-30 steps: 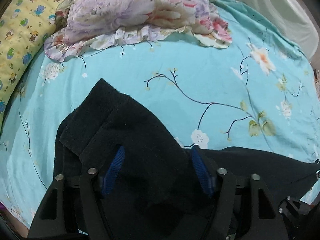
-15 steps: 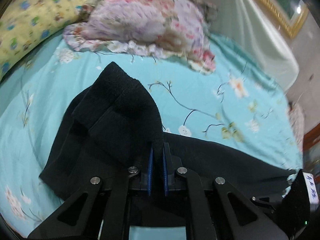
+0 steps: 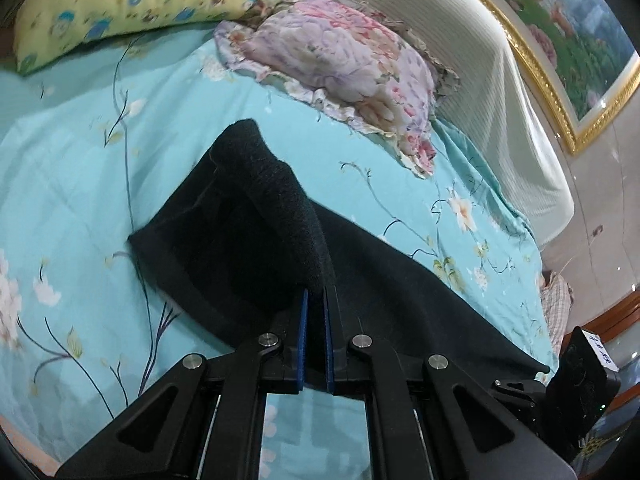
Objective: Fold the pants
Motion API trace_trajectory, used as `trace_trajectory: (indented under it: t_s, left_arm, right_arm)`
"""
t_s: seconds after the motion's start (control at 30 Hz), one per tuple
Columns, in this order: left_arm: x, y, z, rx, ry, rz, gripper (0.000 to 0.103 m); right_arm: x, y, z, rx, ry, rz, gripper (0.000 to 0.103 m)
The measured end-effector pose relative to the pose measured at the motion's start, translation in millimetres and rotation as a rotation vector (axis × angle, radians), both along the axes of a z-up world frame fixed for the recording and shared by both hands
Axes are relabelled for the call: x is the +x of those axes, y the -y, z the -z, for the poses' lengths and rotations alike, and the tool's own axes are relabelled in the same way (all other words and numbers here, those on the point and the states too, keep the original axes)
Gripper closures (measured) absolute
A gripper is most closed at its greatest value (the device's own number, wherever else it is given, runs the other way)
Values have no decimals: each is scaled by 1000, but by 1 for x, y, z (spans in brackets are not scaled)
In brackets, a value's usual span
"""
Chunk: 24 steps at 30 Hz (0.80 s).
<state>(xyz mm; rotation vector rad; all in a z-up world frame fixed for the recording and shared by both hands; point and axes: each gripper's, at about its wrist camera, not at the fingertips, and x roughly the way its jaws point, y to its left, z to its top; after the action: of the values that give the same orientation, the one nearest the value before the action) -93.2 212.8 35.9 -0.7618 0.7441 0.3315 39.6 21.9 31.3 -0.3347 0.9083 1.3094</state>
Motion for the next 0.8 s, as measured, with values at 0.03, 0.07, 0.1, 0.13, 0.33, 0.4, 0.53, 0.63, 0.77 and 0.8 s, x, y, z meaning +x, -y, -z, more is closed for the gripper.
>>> trace_trajectory:
  t_s: [0.03, 0.07, 0.1, 0.13, 0.33, 0.4, 0.53, 0.63, 0.77, 0.8]
  left_arm:
    - [-1, -1, 2, -8, 4, 1, 98]
    - [-1, -2, 4, -13, 8, 3, 98]
    - [-1, -3, 5, -18, 9, 3, 98]
    - [-1, -4, 7, -22, 9, 5, 98]
    - [3, -11, 16, -64, -13, 0, 93]
    - [3, -13, 18, -72, -11, -9, 93]
    - [5, -16, 24, -86, -14, -19, 93]
    - [6, -16, 25, -81, -9, -15, 96]
    - [-5, -13, 12, -51, 27, -13, 98]
    - [-10, -12, 9, -43, 37, -13, 98]
  right_arm:
    - [0, -2, 1, 1, -9, 4, 102]
    - [-3, -3, 1, 3, 2, 8, 102]
    - [-5, -6, 1, 0, 21, 11, 101]
    - [-7, -9, 1, -8, 41, 18, 98]
    - [-4, -23, 15, -24, 41, 62, 50]
    - [-2, -27, 22, -45, 43, 78, 50]
    - [0, -33, 36, -82, 59, 78, 51]
    - [-3, -37, 38, -101, 119, 81, 67]
    - [5, -32, 27, -68, 61, 99, 97]
    - [3, -30, 20, -54, 65, 97, 97]
